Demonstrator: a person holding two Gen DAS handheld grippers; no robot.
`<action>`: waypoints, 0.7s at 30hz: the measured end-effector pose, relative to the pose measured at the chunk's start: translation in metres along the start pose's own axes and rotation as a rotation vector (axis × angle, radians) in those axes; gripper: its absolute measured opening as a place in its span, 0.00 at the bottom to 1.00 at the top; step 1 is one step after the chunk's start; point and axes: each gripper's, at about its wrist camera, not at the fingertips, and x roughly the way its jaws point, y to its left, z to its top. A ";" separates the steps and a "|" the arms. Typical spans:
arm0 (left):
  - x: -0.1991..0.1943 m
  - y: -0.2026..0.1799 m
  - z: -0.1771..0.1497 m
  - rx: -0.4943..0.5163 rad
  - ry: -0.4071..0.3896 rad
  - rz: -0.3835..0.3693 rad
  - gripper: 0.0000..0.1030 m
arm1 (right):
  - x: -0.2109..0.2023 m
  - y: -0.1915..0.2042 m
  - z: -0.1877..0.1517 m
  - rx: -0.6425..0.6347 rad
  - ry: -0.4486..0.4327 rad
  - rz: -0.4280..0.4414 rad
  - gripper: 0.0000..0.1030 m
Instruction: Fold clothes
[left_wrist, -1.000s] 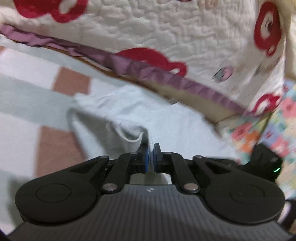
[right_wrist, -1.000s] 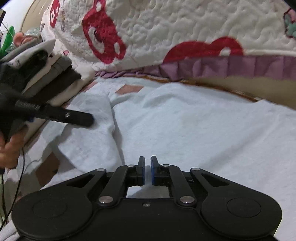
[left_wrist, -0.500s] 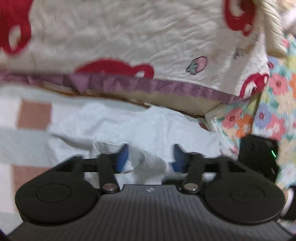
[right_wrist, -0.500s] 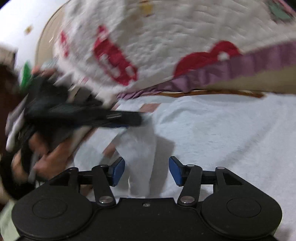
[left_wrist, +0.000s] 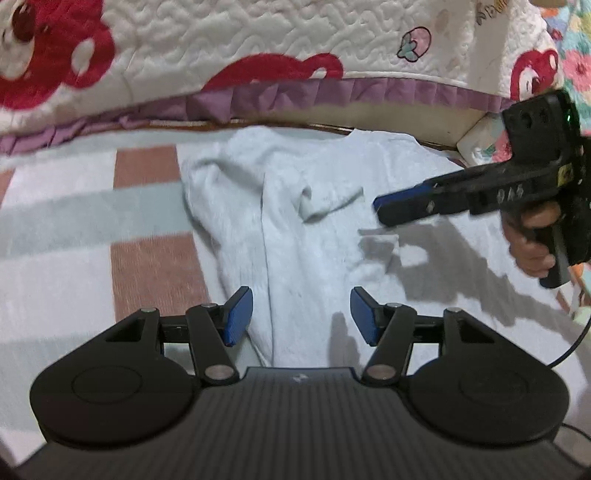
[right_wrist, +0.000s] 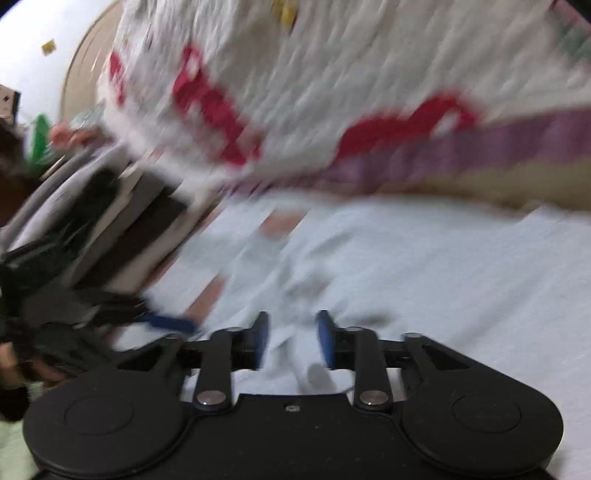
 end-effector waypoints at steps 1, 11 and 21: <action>-0.003 0.000 -0.002 -0.002 0.002 -0.001 0.56 | 0.003 0.001 0.001 -0.006 0.014 0.012 0.39; -0.034 -0.001 -0.015 0.013 -0.024 0.043 0.56 | 0.018 0.016 0.012 -0.105 0.112 0.211 0.32; -0.046 -0.049 -0.008 0.230 -0.118 0.001 0.57 | -0.028 0.017 -0.011 -0.169 0.030 0.316 0.03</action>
